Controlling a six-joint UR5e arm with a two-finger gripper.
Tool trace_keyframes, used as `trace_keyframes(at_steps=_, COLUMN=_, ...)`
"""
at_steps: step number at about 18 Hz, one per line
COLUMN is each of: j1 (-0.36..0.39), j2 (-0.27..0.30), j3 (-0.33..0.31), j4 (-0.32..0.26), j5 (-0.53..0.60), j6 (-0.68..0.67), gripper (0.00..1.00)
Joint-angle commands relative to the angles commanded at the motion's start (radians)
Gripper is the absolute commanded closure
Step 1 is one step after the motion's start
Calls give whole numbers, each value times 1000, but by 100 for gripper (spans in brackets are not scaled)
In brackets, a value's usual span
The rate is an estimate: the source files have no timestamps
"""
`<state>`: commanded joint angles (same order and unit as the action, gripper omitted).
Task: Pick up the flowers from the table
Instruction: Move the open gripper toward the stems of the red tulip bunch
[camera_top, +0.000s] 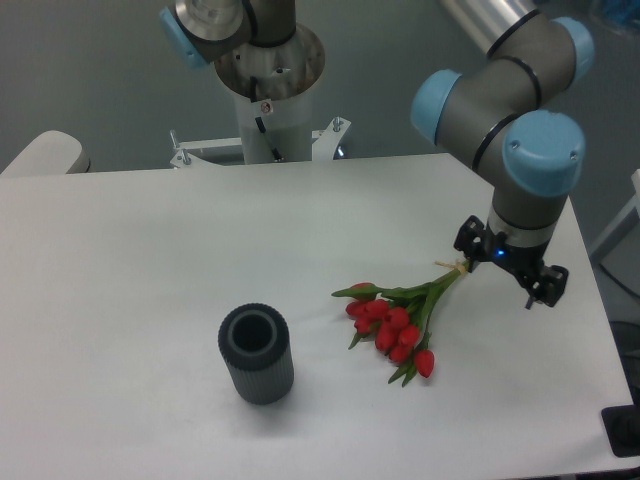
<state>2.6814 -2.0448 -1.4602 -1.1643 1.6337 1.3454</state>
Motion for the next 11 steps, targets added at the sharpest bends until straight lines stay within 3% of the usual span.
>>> trace_keyframes(at_steps=8, j1=12, j2=-5, j3=-77, j4=8, j5=-52, j6=-32, gripper=0)
trace_keyframes(at_steps=9, j1=12, j2=-2, j3=-107, j4=40, j5=-54, j6=-26, gripper=0)
trace_keyframes(at_steps=11, j1=18, j2=3, j3=-187, j4=179, j5=-58, j6=0, gripper=0)
